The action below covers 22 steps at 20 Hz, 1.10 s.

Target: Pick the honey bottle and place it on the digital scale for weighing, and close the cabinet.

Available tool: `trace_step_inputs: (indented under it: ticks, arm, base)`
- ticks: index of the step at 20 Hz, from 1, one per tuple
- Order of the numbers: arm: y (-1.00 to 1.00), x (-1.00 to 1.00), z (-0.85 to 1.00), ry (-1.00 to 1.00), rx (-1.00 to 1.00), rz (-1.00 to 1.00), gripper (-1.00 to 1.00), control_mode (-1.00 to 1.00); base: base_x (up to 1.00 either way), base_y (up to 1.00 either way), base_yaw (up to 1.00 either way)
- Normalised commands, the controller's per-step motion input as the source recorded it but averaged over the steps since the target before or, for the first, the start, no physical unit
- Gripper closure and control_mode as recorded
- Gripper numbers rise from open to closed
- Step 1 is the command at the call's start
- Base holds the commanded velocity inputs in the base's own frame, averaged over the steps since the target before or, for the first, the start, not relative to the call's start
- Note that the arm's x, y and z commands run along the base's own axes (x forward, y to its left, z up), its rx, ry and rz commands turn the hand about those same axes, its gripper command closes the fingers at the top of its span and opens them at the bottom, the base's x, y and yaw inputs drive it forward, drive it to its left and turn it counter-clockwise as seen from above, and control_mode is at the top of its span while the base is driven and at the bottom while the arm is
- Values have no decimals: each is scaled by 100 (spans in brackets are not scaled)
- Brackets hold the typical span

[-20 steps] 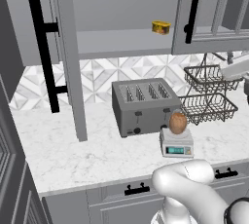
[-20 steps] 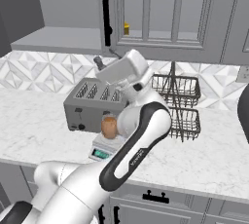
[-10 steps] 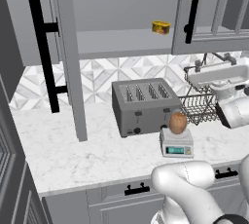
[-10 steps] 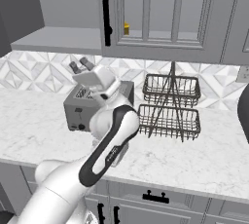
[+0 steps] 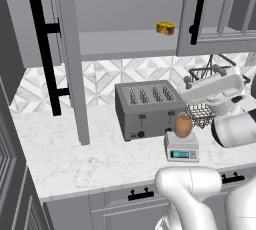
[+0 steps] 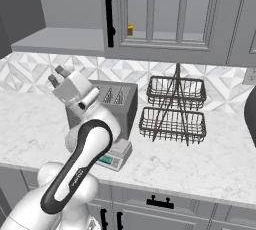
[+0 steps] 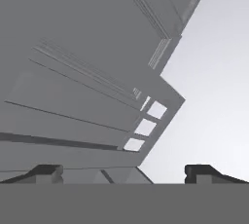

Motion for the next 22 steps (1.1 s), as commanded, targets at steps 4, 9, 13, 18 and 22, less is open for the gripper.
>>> trace_step_inputs:
  ticks: [4, 9, 13, 18, 22]
  arm:
    - [25, -99, 3, 16, -17, 0, -100, -100]
    - [67, -92, 2, 10, -21, -1, -100, -100]
    - [100, -77, 0, 10, -10, -17, -100, -100]
    - [100, -82, -1, -6, 1, -26, -100, -100]
    - [100, -86, -12, -16, 3, -43, -100, -100]
  base:
    - [0, 0, 0]
    - [0, 0, 0]
    - [0, 0, 0]
    - [0, 0, 0]
    - [0, 0, 0]
